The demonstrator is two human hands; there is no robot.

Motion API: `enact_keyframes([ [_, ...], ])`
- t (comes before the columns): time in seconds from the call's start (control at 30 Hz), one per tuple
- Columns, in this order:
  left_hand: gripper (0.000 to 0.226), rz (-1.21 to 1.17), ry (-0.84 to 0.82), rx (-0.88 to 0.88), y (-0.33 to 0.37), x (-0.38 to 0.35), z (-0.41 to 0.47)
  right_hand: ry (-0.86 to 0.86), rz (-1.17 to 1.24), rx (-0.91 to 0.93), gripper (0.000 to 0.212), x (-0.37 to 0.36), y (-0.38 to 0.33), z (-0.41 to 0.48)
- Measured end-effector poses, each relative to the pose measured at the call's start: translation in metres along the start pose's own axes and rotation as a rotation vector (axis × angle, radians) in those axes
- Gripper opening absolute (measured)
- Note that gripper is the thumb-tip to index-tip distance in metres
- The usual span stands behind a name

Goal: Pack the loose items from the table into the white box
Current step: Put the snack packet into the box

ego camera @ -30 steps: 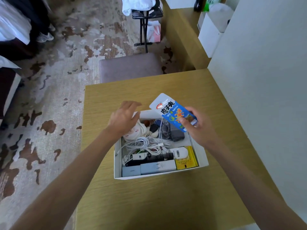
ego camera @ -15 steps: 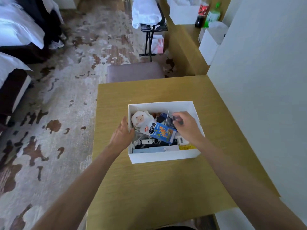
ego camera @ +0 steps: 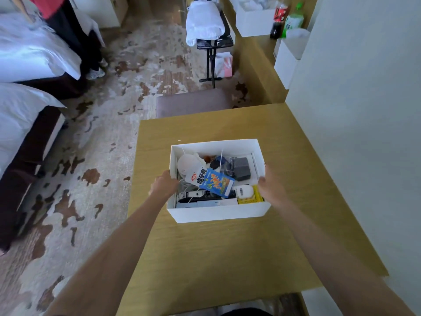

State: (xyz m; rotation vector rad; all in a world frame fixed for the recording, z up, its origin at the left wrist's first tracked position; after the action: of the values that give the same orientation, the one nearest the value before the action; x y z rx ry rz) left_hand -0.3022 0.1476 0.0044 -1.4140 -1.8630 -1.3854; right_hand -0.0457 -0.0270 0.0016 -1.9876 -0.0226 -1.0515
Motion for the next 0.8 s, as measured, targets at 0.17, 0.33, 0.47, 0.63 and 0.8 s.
enact_keyframes([
  [0.17,0.047,0.199,0.388,-0.17,0.015,-0.002,-0.02,0.055,-0.066,0.067,0.024,0.0,0.007,0.001],
  [0.33,0.039,0.585,0.278,-0.708,0.043,-0.011,-0.016,0.003,-0.113,0.078,0.029,0.002,0.006,0.003],
  [0.47,0.013,0.479,0.364,-0.756,0.046,-0.018,-0.023,0.009,-0.137,0.092,0.026,0.004,0.006,0.003],
  [0.63,0.01,0.42,0.443,-0.862,0.032,-0.021,-0.034,-0.012,-0.156,0.098,0.025,0.005,0.006,0.004],
  [0.8,0.037,0.606,0.291,-0.916,0.018,-0.017,-0.036,-0.034,-0.154,0.093,0.026,0.007,0.006,0.005],
])
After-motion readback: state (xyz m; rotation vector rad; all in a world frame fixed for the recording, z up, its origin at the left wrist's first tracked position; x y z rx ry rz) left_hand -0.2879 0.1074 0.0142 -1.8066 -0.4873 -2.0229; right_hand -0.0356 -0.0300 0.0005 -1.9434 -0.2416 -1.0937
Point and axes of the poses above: each hand's wrist, its own z-axis towards the middle knuckle, its own x-axis out of the back of the hand, y = z × x, the point moved 1 cm from there along z, towards the middle knuckle, and after that the axes turned 1 degree about -x, right-handed, at the moved point
